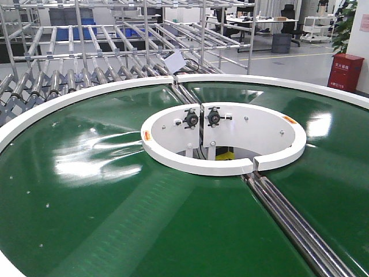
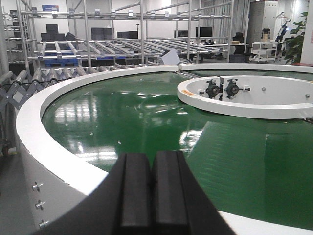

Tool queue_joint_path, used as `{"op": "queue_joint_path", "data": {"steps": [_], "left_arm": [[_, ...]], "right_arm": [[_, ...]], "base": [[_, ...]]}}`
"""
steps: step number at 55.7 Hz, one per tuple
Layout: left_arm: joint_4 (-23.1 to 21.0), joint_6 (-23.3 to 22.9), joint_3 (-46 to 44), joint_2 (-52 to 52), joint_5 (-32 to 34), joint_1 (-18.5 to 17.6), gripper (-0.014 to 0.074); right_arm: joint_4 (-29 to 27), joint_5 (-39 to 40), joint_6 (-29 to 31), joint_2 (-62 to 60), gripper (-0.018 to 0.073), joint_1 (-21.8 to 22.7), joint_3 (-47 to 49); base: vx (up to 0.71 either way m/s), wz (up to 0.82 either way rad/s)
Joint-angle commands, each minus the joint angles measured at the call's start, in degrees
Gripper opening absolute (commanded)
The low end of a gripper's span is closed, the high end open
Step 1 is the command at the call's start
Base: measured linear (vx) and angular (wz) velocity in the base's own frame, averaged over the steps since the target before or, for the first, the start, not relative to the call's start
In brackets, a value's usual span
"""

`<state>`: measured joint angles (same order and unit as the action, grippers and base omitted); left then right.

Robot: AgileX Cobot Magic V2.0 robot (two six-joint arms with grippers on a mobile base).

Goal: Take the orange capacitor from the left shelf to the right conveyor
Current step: 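Extend the right gripper with the cylinder over the green belt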

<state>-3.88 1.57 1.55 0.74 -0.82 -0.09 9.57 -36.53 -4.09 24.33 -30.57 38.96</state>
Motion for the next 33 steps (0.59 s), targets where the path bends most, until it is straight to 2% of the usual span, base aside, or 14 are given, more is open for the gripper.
{"op": "queue_joint_path", "data": {"steps": [1,6,11,16,20,24,33], "left_arm": [[-0.4,-0.1,1.9,0.7,4.7,-0.3,-0.0006],[-0.4,-0.1,1.9,0.7,4.7,-0.3,-0.0006],[-0.4,-0.1,1.9,0.7,4.7,-0.3,-0.0006],[-0.4,-0.1,1.9,0.7,4.7,-0.3,-0.0006],[-0.4,-0.1,1.9,0.7,4.7,-0.3,-0.0006],[-0.4,-0.1,1.9,0.7,4.7,-0.3,-0.0006],[-0.4,-0.1,1.9,0.7,4.7,-0.3,-0.0006]], "right_arm": [[5.4,10.0,-4.0,4.7,0.0344,-0.1,1.7],[11.8,15.3,-9.7,10.1,0.0344,-0.1,1.7],[19.9,19.7,-18.9,17.0,0.0344,0.0,2.4],[26.9,18.4,-31.3,25.0,0.0344,2.2,5.5],[30.3,18.1,-36.7,30.7,0.0344,4.6,8.0],[31.0,19.3,-36.8,36.3,0.0344,6.1,10.4],[30.1,22.0,-36.4,48.0,0.0344,6.1,15.8]], "base": [[0.0,0.0],[0.0,0.0],[0.0,0.0],[0.0,0.0],[0.0,0.0],[0.0,0.0],[0.0,0.0]]}}
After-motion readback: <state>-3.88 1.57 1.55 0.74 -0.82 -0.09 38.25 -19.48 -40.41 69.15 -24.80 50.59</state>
